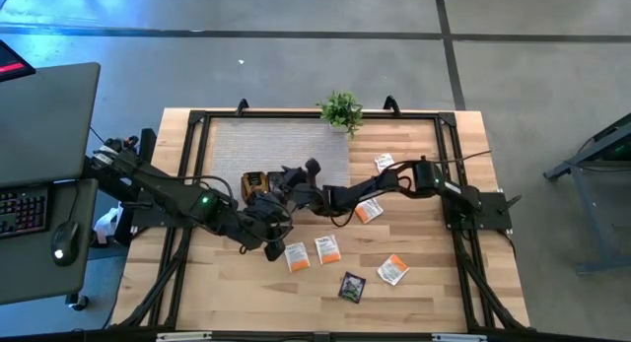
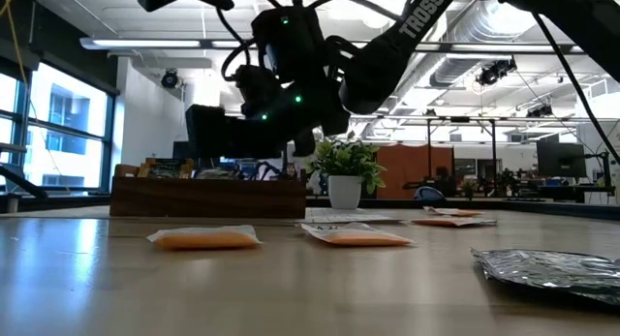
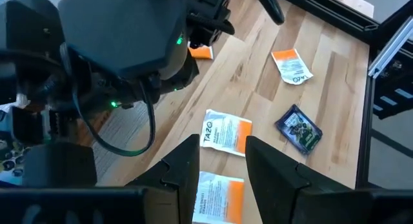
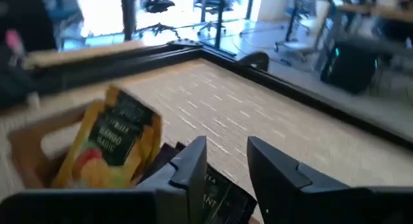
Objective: Pick & Place Tea
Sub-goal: Put the purple tea bag into the middle section of the wooden organizer
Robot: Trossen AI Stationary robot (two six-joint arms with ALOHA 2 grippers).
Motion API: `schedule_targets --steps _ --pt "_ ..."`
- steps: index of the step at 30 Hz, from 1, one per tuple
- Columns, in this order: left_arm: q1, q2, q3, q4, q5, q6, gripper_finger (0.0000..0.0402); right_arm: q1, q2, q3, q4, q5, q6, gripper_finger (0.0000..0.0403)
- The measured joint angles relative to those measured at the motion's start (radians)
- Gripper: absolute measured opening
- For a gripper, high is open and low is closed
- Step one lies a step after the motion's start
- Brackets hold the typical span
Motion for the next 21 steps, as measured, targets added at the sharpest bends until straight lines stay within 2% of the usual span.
schedule_targets --steps 4,7,12,15,17,19,21 --pt "0.0 0.0 0.0 -0.022 0.0 -0.029 0.0124 0.014 -0.031 -0.002 -0.003 -0.005 -0.248 0.0112" --pt "0.0 -0.019 0.0 -0.057 -0.005 -0.058 0.0124 0.036 -0.104 -0.001 -0.054 0.018 -0.469 0.0112" --pt "-0.005 -0.078 0.0 -0.125 -0.046 -0.101 0.0124 0.082 -0.284 -0.001 -0.34 0.139 -0.62 0.0112" --pt "-0.021 -0.117 0.0 -0.184 -0.124 -0.132 0.0124 0.109 -0.413 -0.001 -0.578 0.202 -0.617 0.0112" --pt "-0.041 -0.137 0.0 -0.223 -0.178 -0.165 0.0124 0.123 -0.501 -0.011 -0.762 0.218 -0.547 0.0112" --pt "-0.061 -0.146 0.001 -0.265 -0.226 -0.2 0.0124 0.128 -0.594 -0.039 -0.945 0.184 -0.433 0.0112" --pt "-0.091 -0.146 0.0 -0.305 -0.262 -0.242 0.0124 0.131 -0.695 -0.088 -1.101 0.068 -0.306 0.0112"
